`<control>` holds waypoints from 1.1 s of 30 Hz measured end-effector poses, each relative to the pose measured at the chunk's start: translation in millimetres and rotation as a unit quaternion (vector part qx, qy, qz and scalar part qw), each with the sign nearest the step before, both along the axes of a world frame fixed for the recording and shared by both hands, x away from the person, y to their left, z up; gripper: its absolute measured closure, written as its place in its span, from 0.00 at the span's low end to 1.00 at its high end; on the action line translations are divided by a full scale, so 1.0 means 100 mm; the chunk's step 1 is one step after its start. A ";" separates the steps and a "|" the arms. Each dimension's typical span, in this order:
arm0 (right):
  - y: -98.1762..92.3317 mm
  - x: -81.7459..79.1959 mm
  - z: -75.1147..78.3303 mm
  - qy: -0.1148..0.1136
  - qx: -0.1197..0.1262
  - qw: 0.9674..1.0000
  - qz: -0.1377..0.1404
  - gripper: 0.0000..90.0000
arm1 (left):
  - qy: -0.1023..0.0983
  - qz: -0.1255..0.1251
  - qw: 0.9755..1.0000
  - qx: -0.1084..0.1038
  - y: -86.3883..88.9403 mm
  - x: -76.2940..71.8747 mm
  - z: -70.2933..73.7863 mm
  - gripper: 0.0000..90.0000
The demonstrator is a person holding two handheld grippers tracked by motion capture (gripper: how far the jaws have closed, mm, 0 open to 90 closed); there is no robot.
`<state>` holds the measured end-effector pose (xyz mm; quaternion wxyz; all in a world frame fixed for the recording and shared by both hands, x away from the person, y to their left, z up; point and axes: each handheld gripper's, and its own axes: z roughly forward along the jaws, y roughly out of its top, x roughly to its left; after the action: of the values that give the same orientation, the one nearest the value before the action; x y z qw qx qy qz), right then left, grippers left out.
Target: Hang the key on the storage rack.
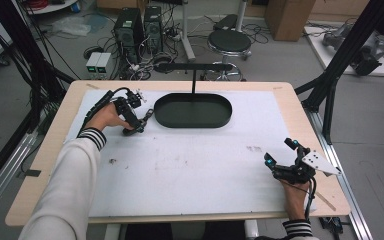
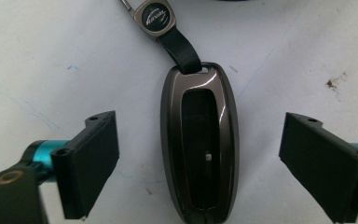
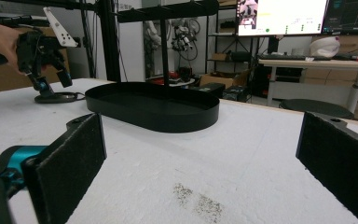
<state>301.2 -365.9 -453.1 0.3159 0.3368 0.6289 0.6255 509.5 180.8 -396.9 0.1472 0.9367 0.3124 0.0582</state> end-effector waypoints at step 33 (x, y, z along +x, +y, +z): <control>0.00 0.00 0.00 0.001 0.004 1.000 0.000 0.01 | 0.037 0.027 0.998 0.035 -0.04 0.01 -0.07 0.44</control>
<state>301.4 -366.0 -453.0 0.3139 0.3382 0.6268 0.6279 510.3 177.0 -403.9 0.1014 0.9340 0.3404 0.0378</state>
